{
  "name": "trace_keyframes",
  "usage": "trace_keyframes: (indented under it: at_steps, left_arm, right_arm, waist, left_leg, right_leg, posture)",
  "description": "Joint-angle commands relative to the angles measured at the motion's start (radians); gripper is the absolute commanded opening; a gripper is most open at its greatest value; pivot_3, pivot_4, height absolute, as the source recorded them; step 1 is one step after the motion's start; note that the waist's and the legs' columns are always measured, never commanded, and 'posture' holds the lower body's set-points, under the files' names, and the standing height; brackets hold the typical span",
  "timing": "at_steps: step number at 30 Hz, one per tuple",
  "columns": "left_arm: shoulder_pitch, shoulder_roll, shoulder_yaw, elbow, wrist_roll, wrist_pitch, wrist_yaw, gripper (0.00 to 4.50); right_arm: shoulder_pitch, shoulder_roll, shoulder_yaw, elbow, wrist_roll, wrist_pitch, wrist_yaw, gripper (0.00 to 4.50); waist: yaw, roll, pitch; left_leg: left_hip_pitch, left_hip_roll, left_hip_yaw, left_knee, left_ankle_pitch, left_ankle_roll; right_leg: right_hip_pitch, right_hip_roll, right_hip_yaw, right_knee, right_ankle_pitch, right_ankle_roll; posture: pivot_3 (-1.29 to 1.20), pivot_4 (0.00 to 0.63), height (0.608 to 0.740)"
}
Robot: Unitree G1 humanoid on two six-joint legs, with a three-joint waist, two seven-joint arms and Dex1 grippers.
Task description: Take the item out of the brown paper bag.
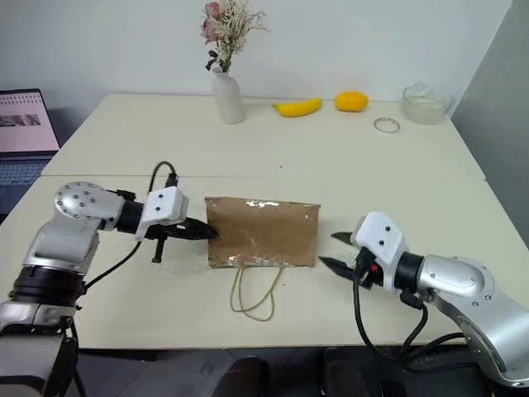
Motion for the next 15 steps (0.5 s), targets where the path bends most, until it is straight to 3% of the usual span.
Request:
trace_keyframes:
  at_steps: [1, 5, 8, 15]
  left_arm:
    - [0.085, 0.030, 0.067, -0.197, -0.055, -0.021, 0.057, 1.22]
    - [0.340, 0.070, 0.055, -0.358, -0.034, -0.250, 0.048, 2.41]
    - [0.415, 0.065, 0.027, -0.354, 0.012, -0.359, 0.104, 2.41]
    - [0.338, -0.018, -0.057, -0.233, 0.104, -0.495, 0.243, 2.41]
  right_arm:
    - [0.008, -0.024, 0.024, -0.042, 0.025, -0.031, 0.036, 2.44]
    - [0.020, -0.030, 0.086, -0.052, 0.030, -0.036, 0.057, 2.44]
    - [0.032, -0.034, 0.107, -0.060, 0.033, -0.039, 0.061, 2.44]
    - [0.049, -0.055, 0.115, -0.063, 0.034, -0.048, 0.068, 2.44]
  waist:
    - [0.000, 0.000, 0.000]
    - [-0.008, 0.001, 0.000]
    - [-0.005, 0.000, 0.000]
    - [0.021, 0.000, -0.001]
  left_leg:
    - [0.000, 0.000, 0.000, 0.000, 0.000, 0.000]
    - [0.001, 0.000, 0.002, -0.002, 0.000, 0.000]
    - [0.002, 0.000, 0.002, -0.002, 0.000, 0.000]
    - [0.003, -0.001, 0.001, -0.001, 0.000, 0.000]
  right_leg:
    - [0.000, -0.001, 0.000, 0.000, 0.000, 0.000]
    - [0.001, -0.004, 0.002, -0.002, 0.000, 0.000]
    - [0.000, -0.005, 0.001, -0.001, 0.000, 0.000]
    - [0.002, -0.005, -0.001, -0.001, -0.002, -0.004]
  posture:
    - [0.00, 0.150, 0.740]
    - [0.00, 0.150, 0.740]
    - [0.00, 0.150, 0.740]
    - [0.00, 0.150, 0.740]
